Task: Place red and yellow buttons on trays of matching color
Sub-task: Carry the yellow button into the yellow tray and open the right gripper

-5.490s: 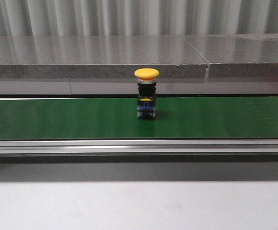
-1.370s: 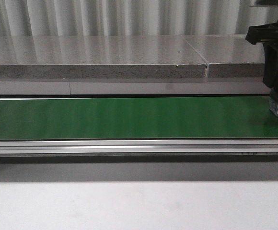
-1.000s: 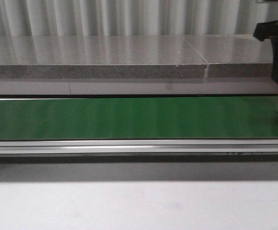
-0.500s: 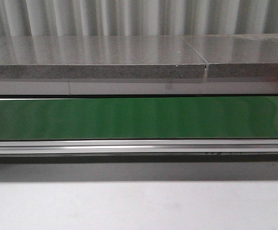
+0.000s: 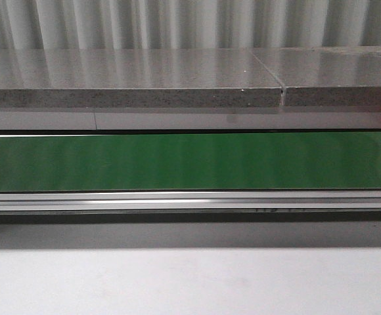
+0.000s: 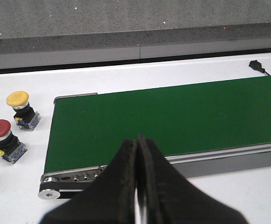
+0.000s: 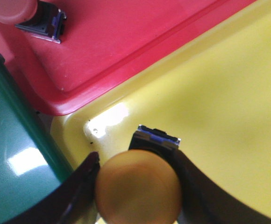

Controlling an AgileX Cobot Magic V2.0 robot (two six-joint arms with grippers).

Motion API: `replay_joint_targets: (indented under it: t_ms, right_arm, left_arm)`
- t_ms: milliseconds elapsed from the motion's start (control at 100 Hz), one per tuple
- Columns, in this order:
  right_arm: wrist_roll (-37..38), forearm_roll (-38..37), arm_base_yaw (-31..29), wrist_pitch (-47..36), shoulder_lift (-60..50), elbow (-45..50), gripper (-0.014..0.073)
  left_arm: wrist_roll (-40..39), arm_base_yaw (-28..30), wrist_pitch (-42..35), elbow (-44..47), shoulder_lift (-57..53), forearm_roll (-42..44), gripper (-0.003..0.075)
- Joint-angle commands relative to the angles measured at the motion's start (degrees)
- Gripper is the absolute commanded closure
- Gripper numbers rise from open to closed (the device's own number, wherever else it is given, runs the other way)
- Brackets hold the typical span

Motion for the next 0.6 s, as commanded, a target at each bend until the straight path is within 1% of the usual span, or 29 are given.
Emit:
replay_joint_targets:
  t_ms: [0,100,340,590]
  right_arm:
    - [0.1,0.5,-0.3,-4.9,-1.7,-0.2,0.0422]
    - [0.1,1.1,-0.3,-5.7,-0.3,0.4,0.0422]
    - [0.1,5.3,-0.1,-6.5,4.5,0.4,0.0421]
    - [0.1,5.8,0.3,-8.9,7.6,0.4,0.0418]
  left_arm:
    - [0.0,-0.4,-4.1,-1.5,0.6,-0.7,0.074]
    - [0.0,-0.4,-4.1,-1.5,0.6,-0.7,0.074]
    - [0.0,-0.4,-4.1,-1.5,0.6,-0.7,0.074]
    - [0.0,-0.4,-4.1,-1.5,0.6,-0.7,0.074]
